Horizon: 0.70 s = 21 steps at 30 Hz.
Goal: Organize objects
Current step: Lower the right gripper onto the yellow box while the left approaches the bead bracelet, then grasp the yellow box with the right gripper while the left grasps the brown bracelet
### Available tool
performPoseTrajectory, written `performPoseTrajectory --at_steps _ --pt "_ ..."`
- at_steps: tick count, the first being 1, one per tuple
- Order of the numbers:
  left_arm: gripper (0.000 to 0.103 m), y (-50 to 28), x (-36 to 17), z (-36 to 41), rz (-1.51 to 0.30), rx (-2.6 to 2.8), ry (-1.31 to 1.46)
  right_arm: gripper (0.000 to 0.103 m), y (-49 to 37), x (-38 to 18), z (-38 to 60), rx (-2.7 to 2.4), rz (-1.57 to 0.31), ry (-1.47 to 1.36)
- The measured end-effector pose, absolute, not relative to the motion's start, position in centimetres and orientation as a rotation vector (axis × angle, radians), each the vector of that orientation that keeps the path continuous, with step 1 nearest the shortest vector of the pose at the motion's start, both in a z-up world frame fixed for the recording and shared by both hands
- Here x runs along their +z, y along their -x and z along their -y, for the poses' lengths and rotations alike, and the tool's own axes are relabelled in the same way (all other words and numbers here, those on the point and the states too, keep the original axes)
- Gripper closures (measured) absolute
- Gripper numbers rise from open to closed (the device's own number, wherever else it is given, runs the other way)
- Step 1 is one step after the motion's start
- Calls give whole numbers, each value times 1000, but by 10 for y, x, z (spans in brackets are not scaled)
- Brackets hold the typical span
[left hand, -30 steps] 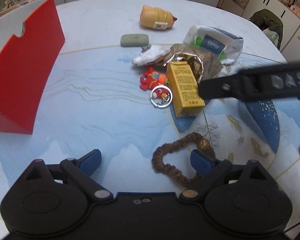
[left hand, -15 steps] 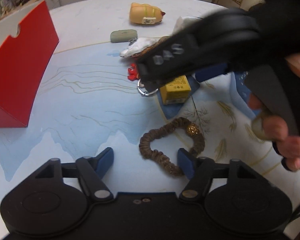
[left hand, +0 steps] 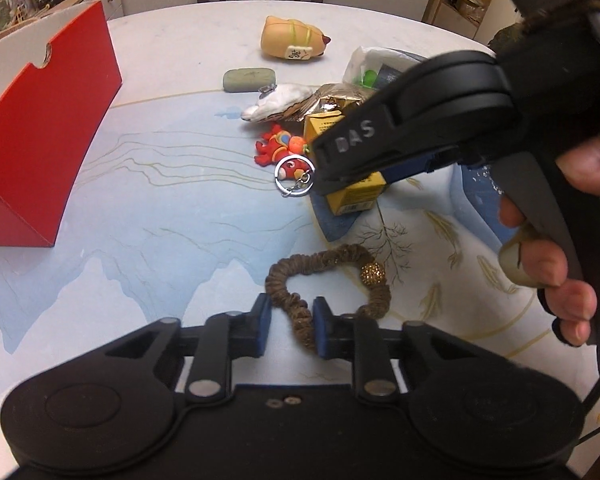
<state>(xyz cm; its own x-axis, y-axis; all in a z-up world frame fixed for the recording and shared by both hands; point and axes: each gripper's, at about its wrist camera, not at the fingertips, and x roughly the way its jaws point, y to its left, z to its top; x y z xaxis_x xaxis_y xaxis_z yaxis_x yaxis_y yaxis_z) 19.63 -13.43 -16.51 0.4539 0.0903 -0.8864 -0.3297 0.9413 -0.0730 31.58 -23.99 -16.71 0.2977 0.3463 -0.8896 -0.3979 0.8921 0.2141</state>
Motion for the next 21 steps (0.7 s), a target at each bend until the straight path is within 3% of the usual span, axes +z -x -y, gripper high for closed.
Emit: performPoseTrajectory --at_steps 2,6,21 --pt "94 -197 -165 130 -1072 261 266 66 -315 -166 243 492 -1170 39" --pt "95 -195 -166 122 -1072 257 299 71 -311 -161 248 479 -1159 28" --pt "96 -182 -144 95 -1041 235 370 73 -269 -126 270 522 -1130 -40"
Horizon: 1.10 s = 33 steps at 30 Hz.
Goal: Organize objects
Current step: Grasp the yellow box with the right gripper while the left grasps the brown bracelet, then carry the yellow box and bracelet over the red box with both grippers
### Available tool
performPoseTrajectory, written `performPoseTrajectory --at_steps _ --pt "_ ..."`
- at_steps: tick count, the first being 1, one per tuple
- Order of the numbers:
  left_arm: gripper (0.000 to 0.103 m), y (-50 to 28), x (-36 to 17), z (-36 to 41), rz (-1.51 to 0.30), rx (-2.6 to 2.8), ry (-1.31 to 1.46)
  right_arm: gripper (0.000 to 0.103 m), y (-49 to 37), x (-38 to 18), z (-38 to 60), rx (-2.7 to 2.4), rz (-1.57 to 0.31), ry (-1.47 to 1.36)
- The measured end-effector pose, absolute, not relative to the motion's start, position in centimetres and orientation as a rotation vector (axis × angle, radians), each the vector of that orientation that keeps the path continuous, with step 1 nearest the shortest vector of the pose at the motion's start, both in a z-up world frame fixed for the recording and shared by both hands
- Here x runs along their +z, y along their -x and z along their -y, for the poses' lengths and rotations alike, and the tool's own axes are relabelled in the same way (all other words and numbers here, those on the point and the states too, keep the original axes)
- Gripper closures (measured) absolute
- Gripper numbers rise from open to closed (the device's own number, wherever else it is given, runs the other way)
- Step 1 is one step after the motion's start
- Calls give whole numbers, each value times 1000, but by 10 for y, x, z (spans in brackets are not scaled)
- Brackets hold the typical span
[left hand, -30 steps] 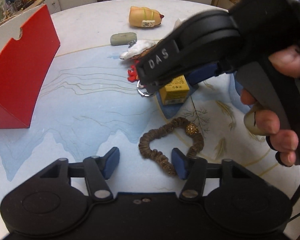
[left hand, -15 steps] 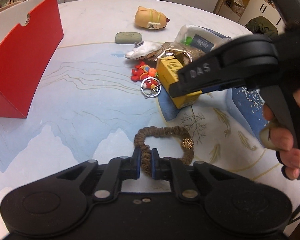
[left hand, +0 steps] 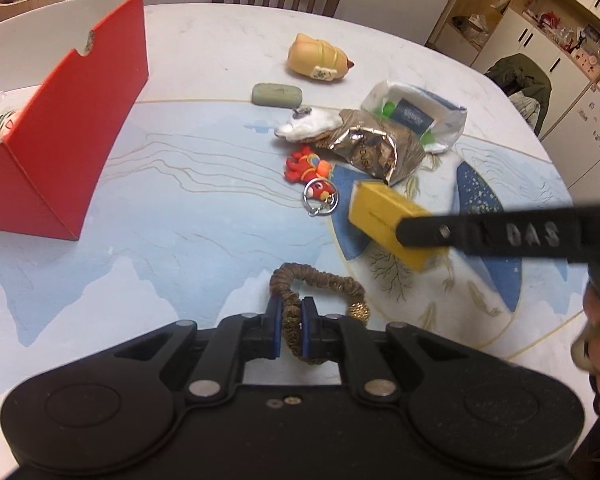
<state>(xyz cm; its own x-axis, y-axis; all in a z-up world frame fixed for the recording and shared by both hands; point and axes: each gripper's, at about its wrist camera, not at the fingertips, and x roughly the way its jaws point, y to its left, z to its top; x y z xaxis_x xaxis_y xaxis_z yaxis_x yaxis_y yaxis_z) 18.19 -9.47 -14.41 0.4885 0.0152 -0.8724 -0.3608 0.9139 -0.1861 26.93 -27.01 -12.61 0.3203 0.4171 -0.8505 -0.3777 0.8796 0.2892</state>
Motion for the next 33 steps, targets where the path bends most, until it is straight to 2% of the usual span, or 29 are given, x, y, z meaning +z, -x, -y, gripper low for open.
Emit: performPoseTrajectory --at_steps 15,33 --pt "96 -162 -98 54 -1014 149 412 73 -229 -84 263 522 -1074 -75" --pt "96 -149 -12 -30 -886 77 331 74 -225 -26 185 520 -959 -59"
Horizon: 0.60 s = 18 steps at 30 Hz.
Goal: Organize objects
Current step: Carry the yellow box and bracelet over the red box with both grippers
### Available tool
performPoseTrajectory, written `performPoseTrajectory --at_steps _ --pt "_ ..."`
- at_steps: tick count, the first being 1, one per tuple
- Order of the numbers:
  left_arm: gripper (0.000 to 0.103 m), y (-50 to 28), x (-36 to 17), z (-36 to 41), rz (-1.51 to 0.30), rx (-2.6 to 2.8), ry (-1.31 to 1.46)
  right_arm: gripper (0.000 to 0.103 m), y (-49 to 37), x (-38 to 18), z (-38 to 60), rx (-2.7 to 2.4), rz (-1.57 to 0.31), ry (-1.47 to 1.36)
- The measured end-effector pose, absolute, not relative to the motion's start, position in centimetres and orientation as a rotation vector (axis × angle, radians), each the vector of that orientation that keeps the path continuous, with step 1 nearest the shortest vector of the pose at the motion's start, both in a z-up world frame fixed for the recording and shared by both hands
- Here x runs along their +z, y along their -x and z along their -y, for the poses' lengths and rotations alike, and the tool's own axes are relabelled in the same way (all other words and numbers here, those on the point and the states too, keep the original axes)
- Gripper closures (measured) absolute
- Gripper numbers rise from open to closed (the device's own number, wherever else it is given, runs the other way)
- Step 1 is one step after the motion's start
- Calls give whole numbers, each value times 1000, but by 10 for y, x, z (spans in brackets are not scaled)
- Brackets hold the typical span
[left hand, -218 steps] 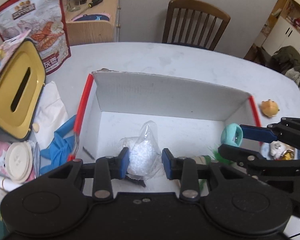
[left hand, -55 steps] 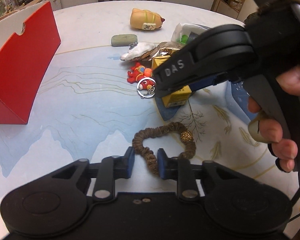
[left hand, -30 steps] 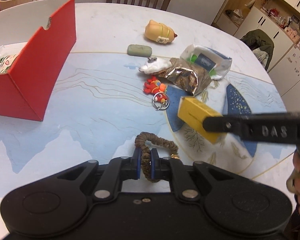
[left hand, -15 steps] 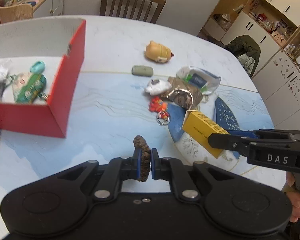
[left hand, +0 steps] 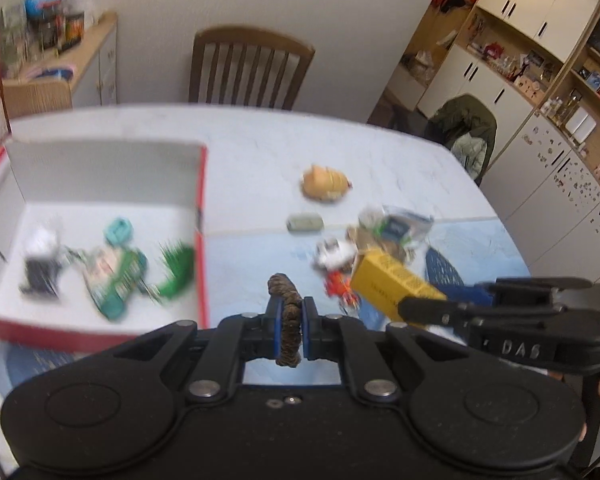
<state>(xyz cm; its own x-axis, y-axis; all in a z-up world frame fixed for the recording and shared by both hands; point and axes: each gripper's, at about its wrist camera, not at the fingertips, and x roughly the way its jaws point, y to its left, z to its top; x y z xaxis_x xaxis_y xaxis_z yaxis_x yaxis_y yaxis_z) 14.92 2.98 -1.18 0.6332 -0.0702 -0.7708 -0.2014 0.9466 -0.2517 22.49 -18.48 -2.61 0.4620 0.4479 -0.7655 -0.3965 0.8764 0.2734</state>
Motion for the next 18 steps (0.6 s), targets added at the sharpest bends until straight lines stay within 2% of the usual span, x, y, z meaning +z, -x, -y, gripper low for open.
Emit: performPoseTrajectory --at_steps 8,18 --pt "96 -155 15 -82 -836 117 280 73 -235 -8 136 554 -923 -15" --pt "96 -164 12 -140 -842 171 250 73 -253 0 64 596 -898 79"
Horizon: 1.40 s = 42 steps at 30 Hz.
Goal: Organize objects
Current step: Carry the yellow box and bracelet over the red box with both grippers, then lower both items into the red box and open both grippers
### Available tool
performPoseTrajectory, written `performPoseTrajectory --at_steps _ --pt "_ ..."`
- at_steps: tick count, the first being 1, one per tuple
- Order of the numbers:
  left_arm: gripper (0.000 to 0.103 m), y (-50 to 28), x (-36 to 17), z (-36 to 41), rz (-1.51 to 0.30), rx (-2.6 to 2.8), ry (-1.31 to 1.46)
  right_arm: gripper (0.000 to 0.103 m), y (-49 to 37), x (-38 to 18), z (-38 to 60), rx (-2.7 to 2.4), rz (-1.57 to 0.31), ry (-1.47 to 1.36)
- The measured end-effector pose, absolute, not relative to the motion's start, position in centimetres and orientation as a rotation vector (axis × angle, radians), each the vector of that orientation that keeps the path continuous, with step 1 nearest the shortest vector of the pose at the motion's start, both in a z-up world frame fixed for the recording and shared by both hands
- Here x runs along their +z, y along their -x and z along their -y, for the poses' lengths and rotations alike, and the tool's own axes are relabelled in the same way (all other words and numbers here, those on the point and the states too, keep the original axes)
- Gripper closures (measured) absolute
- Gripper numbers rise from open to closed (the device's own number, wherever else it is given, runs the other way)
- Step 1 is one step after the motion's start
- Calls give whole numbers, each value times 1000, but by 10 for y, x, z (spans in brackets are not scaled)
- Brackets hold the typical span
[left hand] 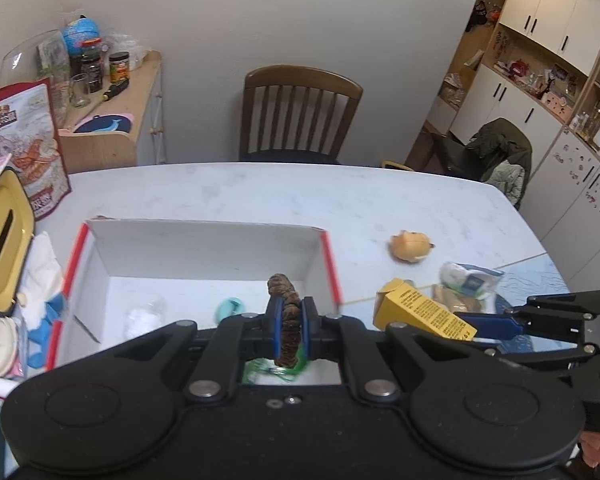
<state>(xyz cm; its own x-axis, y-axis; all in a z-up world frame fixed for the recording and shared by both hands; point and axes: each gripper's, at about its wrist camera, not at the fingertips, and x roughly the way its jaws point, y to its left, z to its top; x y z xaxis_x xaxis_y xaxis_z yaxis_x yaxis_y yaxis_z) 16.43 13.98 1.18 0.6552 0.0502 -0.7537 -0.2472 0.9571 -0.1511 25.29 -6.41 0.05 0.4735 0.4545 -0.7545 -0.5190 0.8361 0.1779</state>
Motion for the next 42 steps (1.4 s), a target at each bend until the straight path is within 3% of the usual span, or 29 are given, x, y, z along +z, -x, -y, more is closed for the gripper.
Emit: performPoseTrajectory --at_steps 19,42 --pt "96 -204 -43 -221 -915 214 314 73 -305 -65 -47 541 -963 262" --pt "95 -229 -104 -256 -1027 225 306 73 -329 -118 -92 475 -1027 398"
